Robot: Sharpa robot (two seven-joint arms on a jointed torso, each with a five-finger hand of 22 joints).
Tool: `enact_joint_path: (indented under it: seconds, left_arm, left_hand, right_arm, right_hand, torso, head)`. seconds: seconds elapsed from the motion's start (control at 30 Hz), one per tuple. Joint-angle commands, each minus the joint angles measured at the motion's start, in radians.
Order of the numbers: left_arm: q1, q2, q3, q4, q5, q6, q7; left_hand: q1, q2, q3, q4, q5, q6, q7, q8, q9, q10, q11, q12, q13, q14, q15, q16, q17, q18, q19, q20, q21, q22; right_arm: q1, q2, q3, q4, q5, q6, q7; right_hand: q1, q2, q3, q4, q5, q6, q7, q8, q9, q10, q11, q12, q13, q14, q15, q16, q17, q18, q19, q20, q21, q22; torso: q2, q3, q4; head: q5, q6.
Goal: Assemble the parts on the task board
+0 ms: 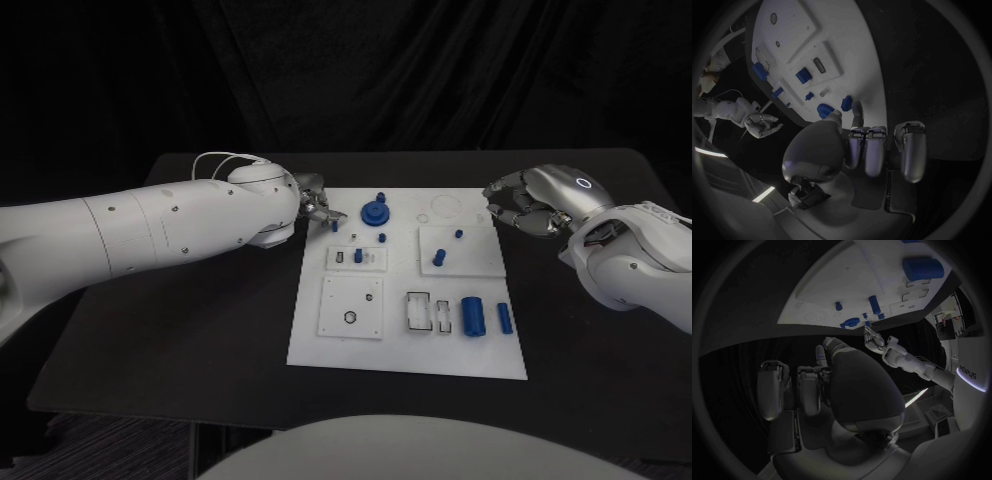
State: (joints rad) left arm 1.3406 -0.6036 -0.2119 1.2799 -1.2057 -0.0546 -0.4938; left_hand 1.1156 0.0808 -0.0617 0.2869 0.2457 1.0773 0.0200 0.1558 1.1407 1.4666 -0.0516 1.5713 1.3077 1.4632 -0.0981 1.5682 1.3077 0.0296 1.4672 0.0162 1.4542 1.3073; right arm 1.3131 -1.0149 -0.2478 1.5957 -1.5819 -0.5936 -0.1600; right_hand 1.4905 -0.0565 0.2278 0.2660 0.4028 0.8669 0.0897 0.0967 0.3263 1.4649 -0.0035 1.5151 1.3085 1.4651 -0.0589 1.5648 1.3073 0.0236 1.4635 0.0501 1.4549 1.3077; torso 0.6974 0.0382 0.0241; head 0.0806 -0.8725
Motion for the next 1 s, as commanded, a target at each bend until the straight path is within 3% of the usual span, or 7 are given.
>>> enact_joint_path:
  seconds: [0.03,1.0]
  left_arm:
    - [-0.002,0.003,0.001,0.000,0.000,0.007,0.016]
    - [-0.008,0.010,0.001,-0.006,0.000,0.016,0.027]
  left_hand:
    - [0.012,0.003,0.003,-0.002,0.006,-0.002,0.007,-0.007,-0.002,0.104,0.008,-0.001,0.263,0.108,0.005,0.003,0.263,0.001,0.048,0.002,-0.006,0.222]
    - [0.035,0.006,0.012,-0.003,0.025,-0.020,0.016,-0.032,-0.022,0.104,0.016,-0.001,0.263,0.108,0.012,0.003,0.263,0.004,0.041,0.008,-0.017,0.219]
  right_arm:
    - [-0.002,0.000,0.001,0.000,-0.003,-0.010,0.001]
    - [-0.002,0.001,0.001,-0.001,-0.003,-0.002,-0.002]
  right_hand:
    - [-0.005,-0.006,0.004,0.003,0.006,0.007,0.001,-0.003,-0.001,0.052,-0.003,-0.002,0.206,0.103,-0.009,-0.005,0.255,0.006,0.050,-0.006,-0.001,0.224]
    - [-0.005,-0.006,0.005,0.003,0.007,0.007,0.000,-0.004,-0.001,0.051,-0.003,-0.003,0.206,0.103,-0.009,-0.007,0.254,0.006,0.050,-0.006,-0.003,0.224]
  torso:
    - [0.000,0.0000,0.0003]
    - [0.000,-0.0005,0.0004]
  head:
    - [0.001,0.000]
    - [0.005,0.000]
